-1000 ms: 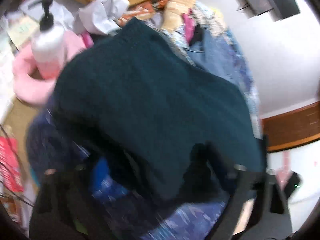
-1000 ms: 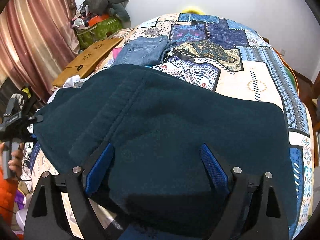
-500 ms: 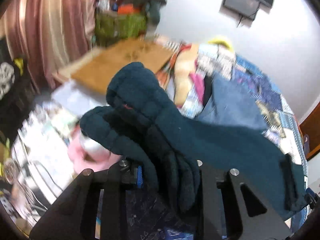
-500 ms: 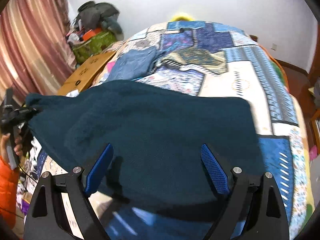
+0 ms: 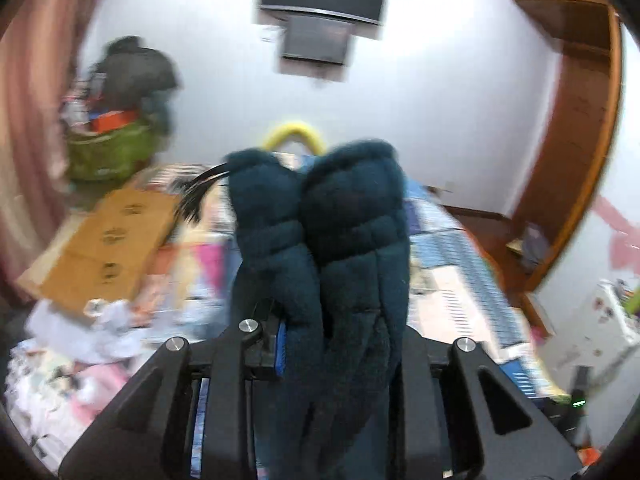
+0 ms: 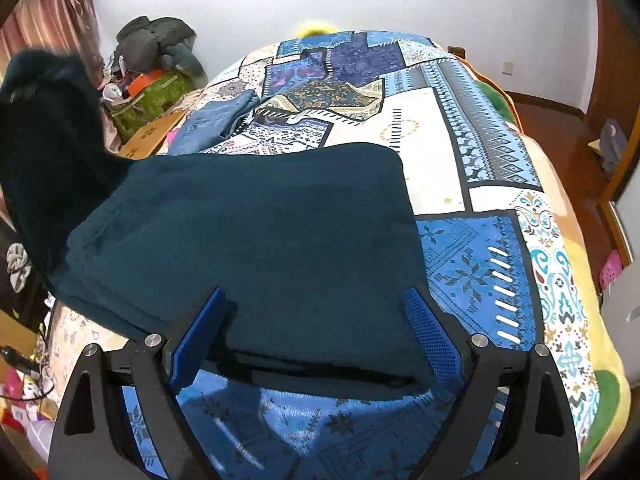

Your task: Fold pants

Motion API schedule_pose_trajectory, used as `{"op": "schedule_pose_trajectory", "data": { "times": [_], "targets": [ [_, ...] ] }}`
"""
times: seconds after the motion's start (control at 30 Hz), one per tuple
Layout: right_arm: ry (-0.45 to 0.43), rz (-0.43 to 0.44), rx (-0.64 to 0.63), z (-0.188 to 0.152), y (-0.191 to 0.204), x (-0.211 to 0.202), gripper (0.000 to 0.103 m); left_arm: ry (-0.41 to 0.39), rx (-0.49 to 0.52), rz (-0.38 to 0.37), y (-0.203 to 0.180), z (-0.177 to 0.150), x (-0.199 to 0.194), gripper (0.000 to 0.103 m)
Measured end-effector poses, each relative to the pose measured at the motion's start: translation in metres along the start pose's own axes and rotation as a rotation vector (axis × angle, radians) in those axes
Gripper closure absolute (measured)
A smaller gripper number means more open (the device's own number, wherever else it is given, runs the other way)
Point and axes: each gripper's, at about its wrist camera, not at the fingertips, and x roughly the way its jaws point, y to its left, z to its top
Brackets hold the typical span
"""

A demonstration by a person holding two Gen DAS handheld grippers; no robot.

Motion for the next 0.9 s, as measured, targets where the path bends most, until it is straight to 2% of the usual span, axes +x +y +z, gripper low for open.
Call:
{"op": "schedule_pose_trajectory", "data": {
  "times": [0.13,0.23,0.4,0.53,0.63,0.73,0.83,0.9],
  "targets": [
    [0.006,0.033,0.003,0.001,-0.007,0.002,0.012,0.075,0.013,-0.170,-0.060,0.014,0.031,0.080],
    [0.006,0.046,0.007,0.001,-0.009,0.003,0.012,0.123,0.029,-0.233,-0.099,0.020,0.054,0.080],
    [-0.003,0.062,0.019,0.001,-0.013,0.004,0.012,0.172,0.110,-0.296,-0.167,0.016,0.078,0.081],
    [-0.007,0.072,0.027,0.001,-0.015,0.001,0.012,0.230,0.184,-0.321,-0.208,-0.007,0.093,0.081],
    [-0.013,0.080,0.030,0.001,-0.017,-0.004,0.014,0.325,0.244,-0.317,-0.227,-0.038,0.106,0.080],
    [-0.025,0.094,0.047,-0.002,-0.021,-0.015,0.014,0.440,0.289,-0.349,-0.235,-0.068,0.116,0.079],
    [-0.040,0.096,0.062,-0.008,-0.026,-0.029,0.014,0.500,0.327,-0.347,-0.236,-0.087,0.113,0.067],
    [-0.040,0.096,0.071,-0.013,-0.029,-0.036,0.014,0.511,0.340,-0.332,-0.237,-0.095,0.109,0.050]
  ]
}}
